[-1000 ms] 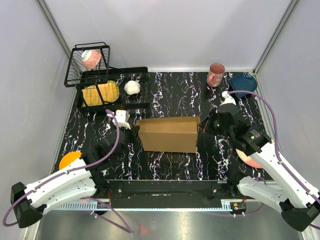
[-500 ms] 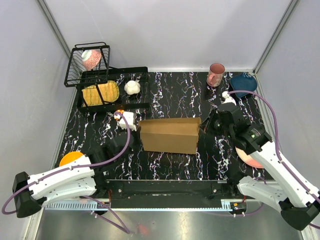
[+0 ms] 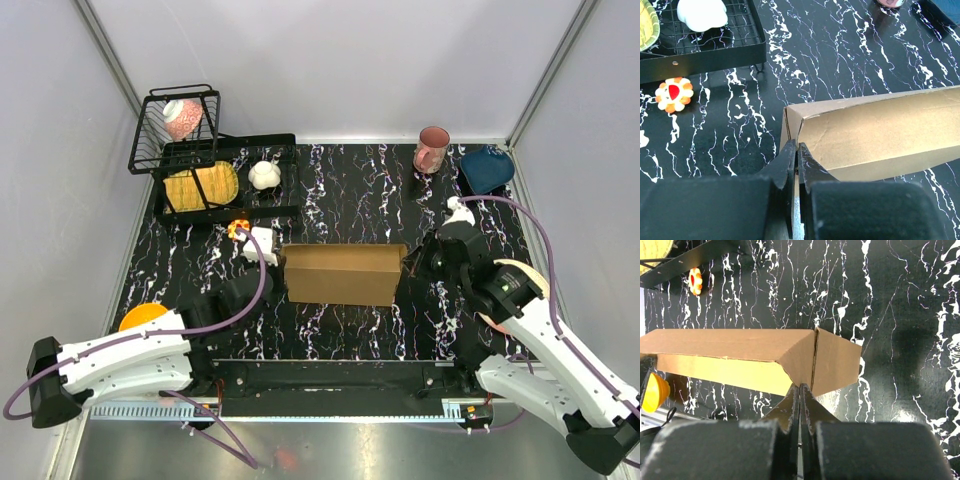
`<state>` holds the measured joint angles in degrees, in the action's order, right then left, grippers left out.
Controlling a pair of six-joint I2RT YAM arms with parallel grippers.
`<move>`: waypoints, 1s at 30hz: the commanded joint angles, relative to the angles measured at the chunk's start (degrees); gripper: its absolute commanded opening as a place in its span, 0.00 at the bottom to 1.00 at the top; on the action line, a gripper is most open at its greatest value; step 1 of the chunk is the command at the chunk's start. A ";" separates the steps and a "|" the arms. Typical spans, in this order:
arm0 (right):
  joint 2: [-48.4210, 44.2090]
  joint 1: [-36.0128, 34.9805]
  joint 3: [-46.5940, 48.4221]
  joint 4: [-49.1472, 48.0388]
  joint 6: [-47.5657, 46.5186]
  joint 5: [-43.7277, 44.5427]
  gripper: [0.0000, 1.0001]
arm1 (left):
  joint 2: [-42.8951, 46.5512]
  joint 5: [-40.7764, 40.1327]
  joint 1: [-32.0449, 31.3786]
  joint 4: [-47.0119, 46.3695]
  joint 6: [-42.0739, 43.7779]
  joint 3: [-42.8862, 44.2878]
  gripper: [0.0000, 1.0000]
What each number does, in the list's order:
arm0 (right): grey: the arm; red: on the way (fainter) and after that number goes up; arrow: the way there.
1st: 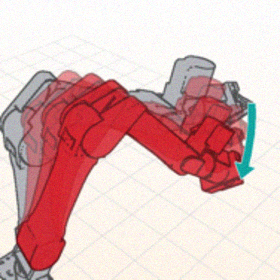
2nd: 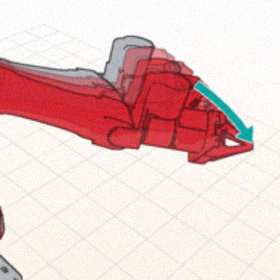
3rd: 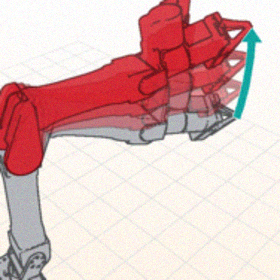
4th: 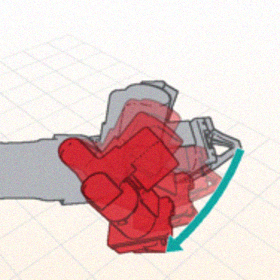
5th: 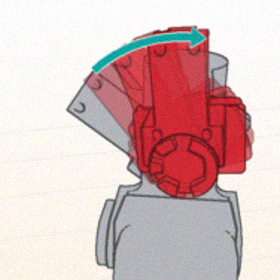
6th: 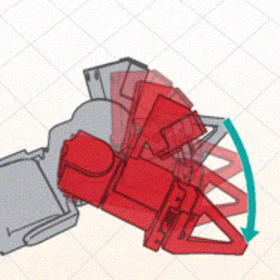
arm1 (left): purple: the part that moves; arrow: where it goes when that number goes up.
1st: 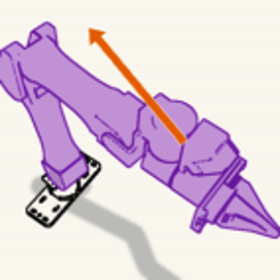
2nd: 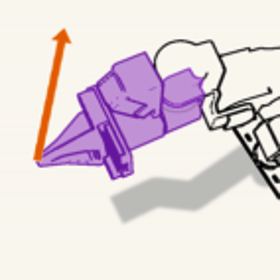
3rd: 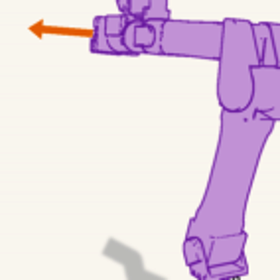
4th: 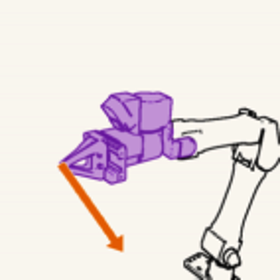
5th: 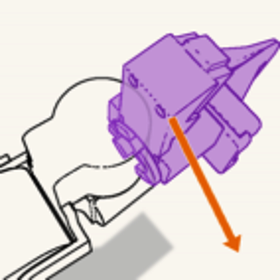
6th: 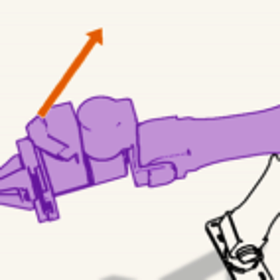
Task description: Fold the paper box
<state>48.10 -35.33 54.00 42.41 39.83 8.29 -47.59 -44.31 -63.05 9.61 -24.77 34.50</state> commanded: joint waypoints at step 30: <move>-7.23 0.18 -3.03 2.41 0.42 4.54 0.43 | 0.57 4.06 -0.67 3.93 -3.61 -2.77 0.02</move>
<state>41.74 -35.29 46.44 43.75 41.23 10.66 -44.82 -41.23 -63.13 7.79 -27.68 31.83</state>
